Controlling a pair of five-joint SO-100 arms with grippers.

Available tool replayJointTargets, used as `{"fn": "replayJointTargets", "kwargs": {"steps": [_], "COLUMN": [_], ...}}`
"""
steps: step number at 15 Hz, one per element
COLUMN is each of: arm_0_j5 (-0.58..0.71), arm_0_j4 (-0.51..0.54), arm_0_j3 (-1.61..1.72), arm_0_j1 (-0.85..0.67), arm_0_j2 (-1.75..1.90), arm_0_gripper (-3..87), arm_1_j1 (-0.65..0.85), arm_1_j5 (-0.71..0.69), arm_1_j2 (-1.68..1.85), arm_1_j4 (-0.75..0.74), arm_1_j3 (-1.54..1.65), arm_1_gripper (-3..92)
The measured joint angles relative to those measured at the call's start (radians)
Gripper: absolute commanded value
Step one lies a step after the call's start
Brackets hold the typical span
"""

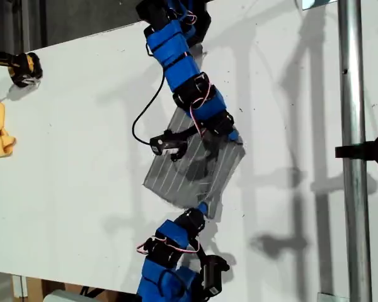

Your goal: Grasp corners of a towel and fold twice.

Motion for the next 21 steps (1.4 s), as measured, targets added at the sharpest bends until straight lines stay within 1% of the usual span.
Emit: {"fn": "replayJointTargets", "kwargs": {"steps": [3, 7, 10, 12, 14, 18, 21], "arm_0_j5": [0.04, 0.224, 0.341, 0.405, 0.41, 0.431, 0.431], "arm_0_j4": [0.002, -0.008, -0.026, -0.021, -0.018, -0.014, -0.017], "arm_0_j3": [0.048, 0.029, -0.077, -0.196, -0.276, -0.324, -0.347], "arm_0_j1": [-0.149, -0.376, -0.497, -0.529, -0.548, -0.586, -0.604], "arm_0_j2": [0.052, 0.04, -0.08, -0.201, -0.258, -0.313, -0.373], "arm_0_gripper": [-2.3, -2.3, -2.3, -2.3, -2.2, -2.2, -2.2], "arm_1_j1": [0.084, 0.261, 0.388, 0.454, 0.526, 0.66, 0.678], "arm_1_j5": [0.023, 0.02, 0.014, 0.011, 0.011, -0.018, -0.072], "arm_1_j2": [0.064, 0.253, 0.334, 0.364, 0.414, 0.58, 0.609], "arm_1_j4": [0.084, 0.164, 0.235, 0.293, 0.359, 0.383, 0.36], "arm_1_j3": [0.087, 0.275, 0.348, 0.388, 0.446, 0.6, 0.612], "arm_1_gripper": [-0.2, -0.2, -0.2, -0.2, -0.2, -0.2, -0.2]}}
